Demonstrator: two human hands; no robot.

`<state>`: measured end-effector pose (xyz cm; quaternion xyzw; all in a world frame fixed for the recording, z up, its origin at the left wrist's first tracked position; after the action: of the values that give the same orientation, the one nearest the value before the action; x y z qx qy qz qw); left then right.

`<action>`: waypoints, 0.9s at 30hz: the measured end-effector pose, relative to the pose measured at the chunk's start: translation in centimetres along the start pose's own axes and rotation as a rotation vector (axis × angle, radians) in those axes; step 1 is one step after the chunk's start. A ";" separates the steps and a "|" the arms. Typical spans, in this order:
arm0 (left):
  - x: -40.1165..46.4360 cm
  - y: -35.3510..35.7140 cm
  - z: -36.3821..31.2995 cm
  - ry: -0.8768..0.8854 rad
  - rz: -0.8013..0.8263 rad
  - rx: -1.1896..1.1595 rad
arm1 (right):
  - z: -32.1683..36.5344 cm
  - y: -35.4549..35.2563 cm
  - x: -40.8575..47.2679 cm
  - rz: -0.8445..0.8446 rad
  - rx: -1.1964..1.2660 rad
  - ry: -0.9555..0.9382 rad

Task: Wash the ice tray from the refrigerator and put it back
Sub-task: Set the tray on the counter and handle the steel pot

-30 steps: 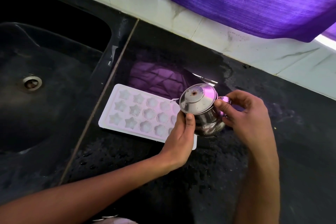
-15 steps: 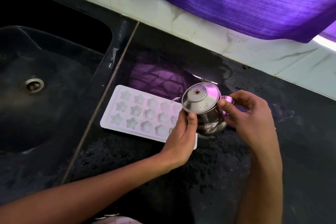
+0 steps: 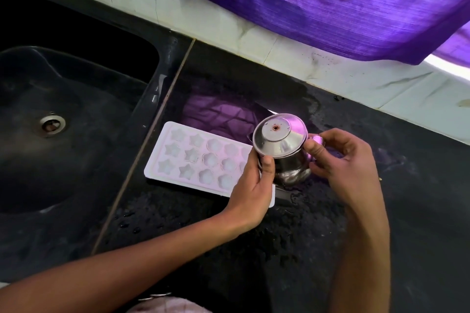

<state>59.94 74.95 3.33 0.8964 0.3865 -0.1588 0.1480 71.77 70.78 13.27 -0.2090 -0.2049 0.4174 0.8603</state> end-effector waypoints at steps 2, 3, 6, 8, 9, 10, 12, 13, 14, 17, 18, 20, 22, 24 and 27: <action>-0.2 0.3 0.6 -0.020 0.011 0.000 | 0.1 0.1 0.1 0.027 -0.072 -0.014; -0.4 0.4 0.9 -0.032 0.016 -0.003 | 0.1 0.2 0.1 0.040 -0.113 -0.023; -0.7 0.7 1.7 -0.087 0.034 -0.011 | 0.1 0.4 0.0 0.072 -0.196 -0.034; -0.9 0.8 2.0 -0.121 0.043 -0.004 | -0.1 0.5 -0.2 0.087 -0.221 -0.026; -1.0 0.9 2.1 -0.134 0.048 0.002 | -0.1 0.5 -0.3 0.090 -0.229 -0.022; -1.1 1.0 2.1 -0.142 0.052 0.009 | -0.2 0.5 -0.3 0.092 -0.234 -0.020; -1.2 1.2 2.3 -0.152 0.058 0.019 | -0.2 0.4 -0.5 0.091 -0.239 -0.018; -1.3 1.3 2.3 -0.153 0.063 0.021 | -0.2 0.4 -0.6 0.090 -0.242 -0.017; -1.3 1.4 2.4 -0.154 0.067 0.022 | -0.2 0.3 -0.7 0.089 -0.244 -0.016; -1.5 1.6 2.5 -0.163 0.081 0.025 | -0.1 0.0 -0.9 0.083 -0.247 -0.020; -1.6 1.7 2.5 -0.159 0.084 0.025 | -0.1 0.0 -0.9 0.081 -0.248 -0.022; -1.6 1.8 2.6 -0.159 0.082 0.033 | 0.0 -0.1 -0.9 0.081 -0.252 -0.030; -1.7 1.8 2.7 -0.157 0.078 0.036 | 0.2 -0.2 -1.0 0.081 -0.257 -0.042; -1.7 1.9 2.5 -0.139 0.082 0.025 | 0.5 -0.3 -1.1 0.090 -0.265 -0.053; -1.9 1.9 2.0 -0.120 0.091 0.004 | 0.6 -0.4 -1.1 0.090 -0.263 -0.063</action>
<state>59.75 71.70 2.52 0.9021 0.3356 -0.2063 0.1763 71.09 69.79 13.79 -0.3159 -0.2752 0.4313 0.7991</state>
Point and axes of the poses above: each hand's wrist, its own x-axis towards the middle knuckle, its own y-axis out of the palm, z = x × y, the point moved 10 cm from there along x, towards the middle knuckle, and after that the axes turned 12 degrees about -y, right-handed, at the moved point
